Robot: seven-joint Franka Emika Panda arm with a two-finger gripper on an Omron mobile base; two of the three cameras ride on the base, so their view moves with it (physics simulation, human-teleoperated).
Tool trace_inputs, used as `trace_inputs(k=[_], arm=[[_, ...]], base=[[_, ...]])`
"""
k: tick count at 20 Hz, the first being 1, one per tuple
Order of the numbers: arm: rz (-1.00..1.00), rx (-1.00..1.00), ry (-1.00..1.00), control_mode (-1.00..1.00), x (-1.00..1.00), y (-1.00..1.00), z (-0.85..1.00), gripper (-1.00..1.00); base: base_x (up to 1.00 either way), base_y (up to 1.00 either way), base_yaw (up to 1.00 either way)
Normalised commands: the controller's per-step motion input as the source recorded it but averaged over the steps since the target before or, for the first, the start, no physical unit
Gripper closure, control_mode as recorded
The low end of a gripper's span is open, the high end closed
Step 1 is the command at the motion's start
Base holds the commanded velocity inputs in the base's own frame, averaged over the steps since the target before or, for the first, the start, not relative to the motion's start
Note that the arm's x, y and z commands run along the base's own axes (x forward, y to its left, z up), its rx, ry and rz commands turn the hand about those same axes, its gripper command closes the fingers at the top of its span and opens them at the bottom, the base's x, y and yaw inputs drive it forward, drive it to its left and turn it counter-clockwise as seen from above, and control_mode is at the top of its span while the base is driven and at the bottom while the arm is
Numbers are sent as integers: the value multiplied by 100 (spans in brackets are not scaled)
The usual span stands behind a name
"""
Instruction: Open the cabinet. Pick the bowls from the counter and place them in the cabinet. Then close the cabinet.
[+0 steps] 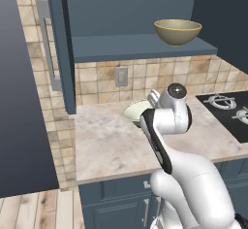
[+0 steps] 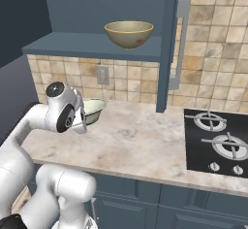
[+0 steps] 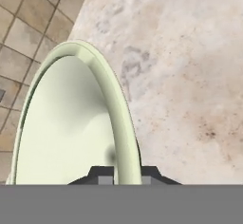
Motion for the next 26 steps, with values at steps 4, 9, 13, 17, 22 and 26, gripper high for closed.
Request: trace_inputs(k=[4,9,13,17,22,26], arm=[[-7,0,0,-100,-46,0,84,100],[-4,0,0,-100,-50,0,71,100],[-1,0,0,-100,-52,0,76,100],[0,0,-5,-100,-42,0,69,100],[0,0,-12,-100,-40,0,69,100],[0,0,-22,-100,-36,0,66,100]], base=[[0,0,0],[0,0,0],[0,0,0],[0,0,0],[0,0,0],[0,0,0]])
